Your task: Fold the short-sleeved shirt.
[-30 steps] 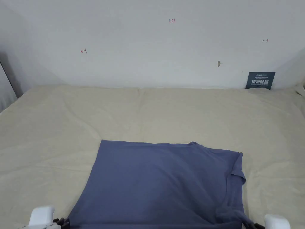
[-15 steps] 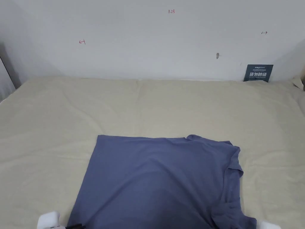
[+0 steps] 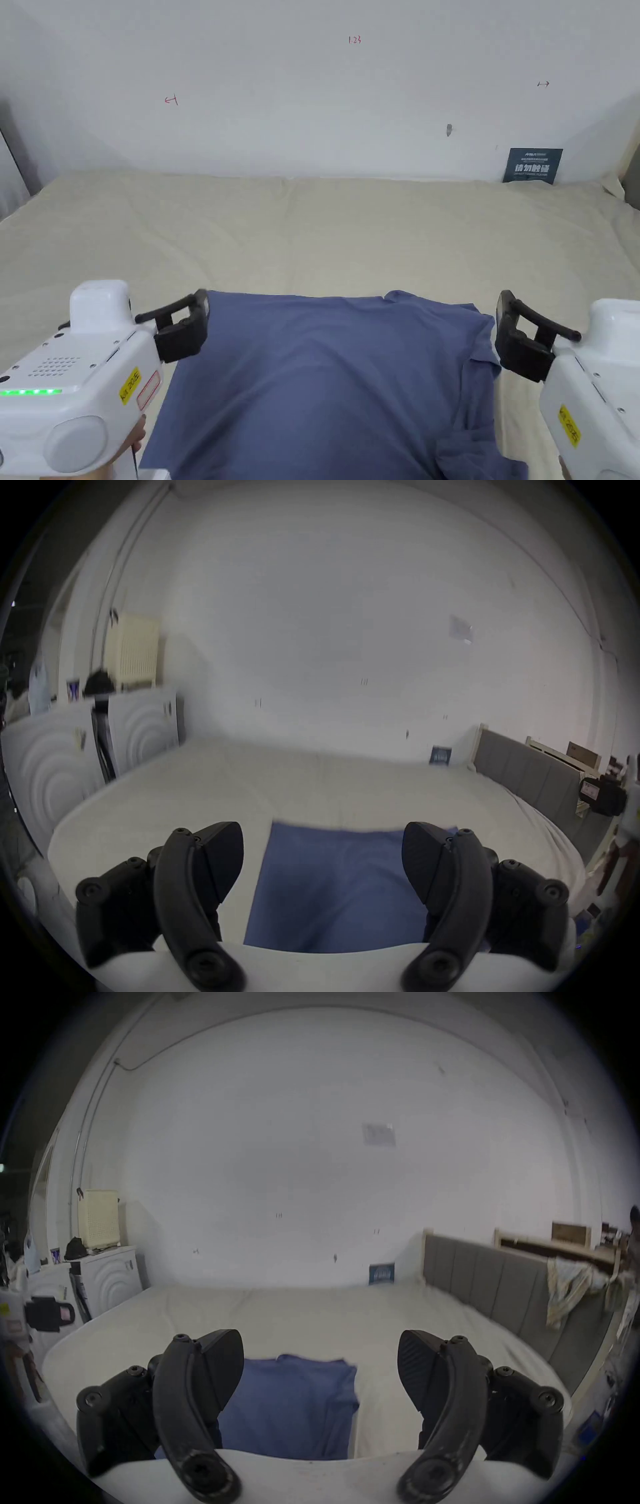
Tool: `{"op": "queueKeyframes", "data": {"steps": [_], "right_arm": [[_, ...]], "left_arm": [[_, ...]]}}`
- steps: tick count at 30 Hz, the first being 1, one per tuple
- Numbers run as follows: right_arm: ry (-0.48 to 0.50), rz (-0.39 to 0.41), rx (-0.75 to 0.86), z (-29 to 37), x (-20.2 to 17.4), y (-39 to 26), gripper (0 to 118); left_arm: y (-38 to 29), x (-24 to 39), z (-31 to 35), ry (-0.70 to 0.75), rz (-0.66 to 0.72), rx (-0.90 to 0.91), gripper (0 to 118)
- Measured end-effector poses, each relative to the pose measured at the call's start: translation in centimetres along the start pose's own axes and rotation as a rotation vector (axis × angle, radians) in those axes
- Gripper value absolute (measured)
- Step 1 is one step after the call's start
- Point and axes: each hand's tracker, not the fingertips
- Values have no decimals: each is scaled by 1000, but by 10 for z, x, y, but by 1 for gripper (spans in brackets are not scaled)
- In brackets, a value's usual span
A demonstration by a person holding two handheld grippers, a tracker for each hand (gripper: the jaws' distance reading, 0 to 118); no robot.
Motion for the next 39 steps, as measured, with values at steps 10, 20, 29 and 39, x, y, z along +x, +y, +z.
{"op": "queueKeyframes", "data": {"steps": [10, 20, 29, 39], "right_arm": [[-18, 50, 38, 0, -7, 2, 0], [-10, 66, 0, -3, -9, -14, 0], [20, 68, -99, -9, -18, -42, 0], [38, 67, -174, -13, -24, -61, 0]], "left_arm": [[-3, 16, -2, -48, 56, 28, 0], [-52, -27, -13, -25, 88, -280, 2], [-138, -89, -8, 55, 229, -653, 118], [-204, -94, -16, 166, 77, -819, 99]]}}
